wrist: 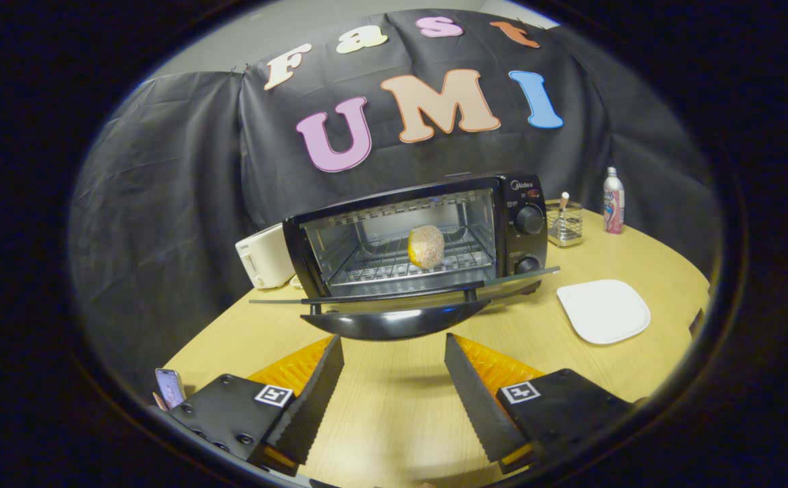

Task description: Open the toaster oven, put the food inside, and close the toaster oven door.

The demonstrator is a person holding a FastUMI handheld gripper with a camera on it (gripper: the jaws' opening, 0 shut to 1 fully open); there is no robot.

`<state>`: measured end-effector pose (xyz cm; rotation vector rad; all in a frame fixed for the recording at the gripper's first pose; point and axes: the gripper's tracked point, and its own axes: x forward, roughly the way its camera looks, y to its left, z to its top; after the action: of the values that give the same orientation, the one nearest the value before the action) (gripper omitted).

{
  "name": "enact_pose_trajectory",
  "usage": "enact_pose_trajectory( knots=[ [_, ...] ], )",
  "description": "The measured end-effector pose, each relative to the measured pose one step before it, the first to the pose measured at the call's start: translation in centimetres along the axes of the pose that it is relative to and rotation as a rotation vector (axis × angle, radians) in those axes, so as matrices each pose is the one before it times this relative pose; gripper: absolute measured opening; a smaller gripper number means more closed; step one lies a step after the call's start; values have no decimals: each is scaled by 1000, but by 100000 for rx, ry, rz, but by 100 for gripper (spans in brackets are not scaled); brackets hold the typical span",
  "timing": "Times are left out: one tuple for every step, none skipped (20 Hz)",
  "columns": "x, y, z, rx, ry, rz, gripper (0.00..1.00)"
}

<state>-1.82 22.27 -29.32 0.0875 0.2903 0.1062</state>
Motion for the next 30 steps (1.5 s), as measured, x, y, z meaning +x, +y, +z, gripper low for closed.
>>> enact_pose_trajectory(
  knots=[
    [372, -45, 625, -2227, -1225, -1316, 95],
    [323, 228, 667, -851, -1138, 43, 95],
    [439, 337, 321, -173, -29, 546, 95],
    [325, 149, 567, 181, -387, 262, 95],
    [458, 73, 593, -147, -575, -120, 95],
    [457, -35, 600, -205, -670, -513, 95],
    [560, -162, 467, 57, -572, -1081, 95],
    [564, -6, 482, 170, -265, -273, 95],
    [574, 90, 529, 412, -255, -405, 95],
    [666, -95, 467, 129, 78, -950, 95],
    [531, -288, 550, -213, -212, -1528, 95],
    [284, -221, 686, -750, -847, -1459, 95],
    [67, 86, 621, -769, -941, -722, 96],
    [-102, 162, 512, -97, -1010, 247, 96],
    [-291, 380, 540, -103, -1034, 1018, 95],
    [-283, 308, 630, -268, -1170, 882, 95],
    [-339, 141, 645, -742, -1052, 606, 95],
    [-307, 19, 646, -925, -694, -39, 95],
    [-420, 44, 680, -960, -866, 4, 95],
    [-364, 73, 826, -952, -1346, 286, 95],
    [-483, 30, 962, -851, -1308, 371, 95],
    [-479, 5, 888, -542, -1466, 479, 95],
    [-444, 78, 965, -197, -1372, 485, 95],
    [-345, -24, 1137, -495, -1896, 692, 95],
    [-383, -116, 1085, -1073, -1834, -323, 95],
    [-241, -346, 1006, -1428, -1320, -885, 95],
    [-279, -236, 810, -1146, -1411, -455, 95],
    [-286, 9, 937, -375, -1246, 345, 95],
    [-294, 51, 781, 420, -1195, 498, 95],
    [-262, -107, 714, 511, -1217, 98, 95]
  ],
)
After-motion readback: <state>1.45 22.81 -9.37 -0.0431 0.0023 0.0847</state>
